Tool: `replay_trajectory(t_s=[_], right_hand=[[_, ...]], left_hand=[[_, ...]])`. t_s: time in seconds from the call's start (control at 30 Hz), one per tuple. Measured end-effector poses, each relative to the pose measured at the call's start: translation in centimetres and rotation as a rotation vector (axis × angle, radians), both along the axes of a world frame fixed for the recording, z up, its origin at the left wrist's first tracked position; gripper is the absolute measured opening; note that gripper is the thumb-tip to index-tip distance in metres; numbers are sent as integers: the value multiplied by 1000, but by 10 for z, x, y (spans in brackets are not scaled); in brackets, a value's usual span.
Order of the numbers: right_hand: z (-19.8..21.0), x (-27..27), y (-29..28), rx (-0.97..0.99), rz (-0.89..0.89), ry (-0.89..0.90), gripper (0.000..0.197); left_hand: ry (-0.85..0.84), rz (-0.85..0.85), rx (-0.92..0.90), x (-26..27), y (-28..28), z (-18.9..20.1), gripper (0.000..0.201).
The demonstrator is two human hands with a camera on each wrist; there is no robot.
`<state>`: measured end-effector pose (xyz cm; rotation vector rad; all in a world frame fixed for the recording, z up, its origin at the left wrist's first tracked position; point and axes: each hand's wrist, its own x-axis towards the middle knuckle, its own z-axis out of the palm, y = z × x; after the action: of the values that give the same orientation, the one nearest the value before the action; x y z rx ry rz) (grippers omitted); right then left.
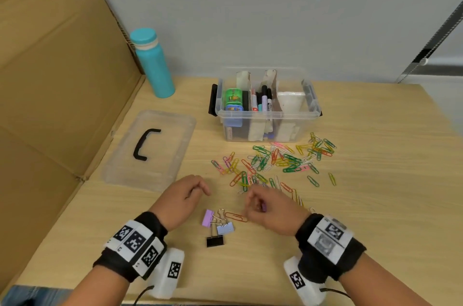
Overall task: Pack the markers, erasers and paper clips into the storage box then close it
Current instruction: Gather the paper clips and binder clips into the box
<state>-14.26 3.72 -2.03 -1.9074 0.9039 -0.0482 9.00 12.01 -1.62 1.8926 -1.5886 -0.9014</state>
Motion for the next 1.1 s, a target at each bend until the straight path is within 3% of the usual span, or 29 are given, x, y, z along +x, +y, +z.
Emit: replay_trajectory(t_s=[0.13,0.27,0.4,0.5,0.6,0.83,0.97,1.1], right_hand=[[2,22,13,-248,299,137,30],[2,38,20,-286,326,231,42],[3,50,24,-348,300,296,51],[1,57,26,-354,291,341,47],[1,61,24,-352,264,365,39],[-1,57,17,-365,294,413,43],[-4,50,13,-302,260,368,23],[-4,40,6,-257,193,298,16]], left_hand=[[-109,-149,127,-9,0,-2,11],[-242,-278,218,-9,0,-5,53],[-331,-336,205,-11,0,-7,44],[-364,-309,181,-10,-1,-7,32],[-382,-263,169,-4,0,-6,31],[-339,-171,167,9,5,0,29],[-256,-248,191,-2,11,8,30],[-250,-412,257,-20,16,10,31]])
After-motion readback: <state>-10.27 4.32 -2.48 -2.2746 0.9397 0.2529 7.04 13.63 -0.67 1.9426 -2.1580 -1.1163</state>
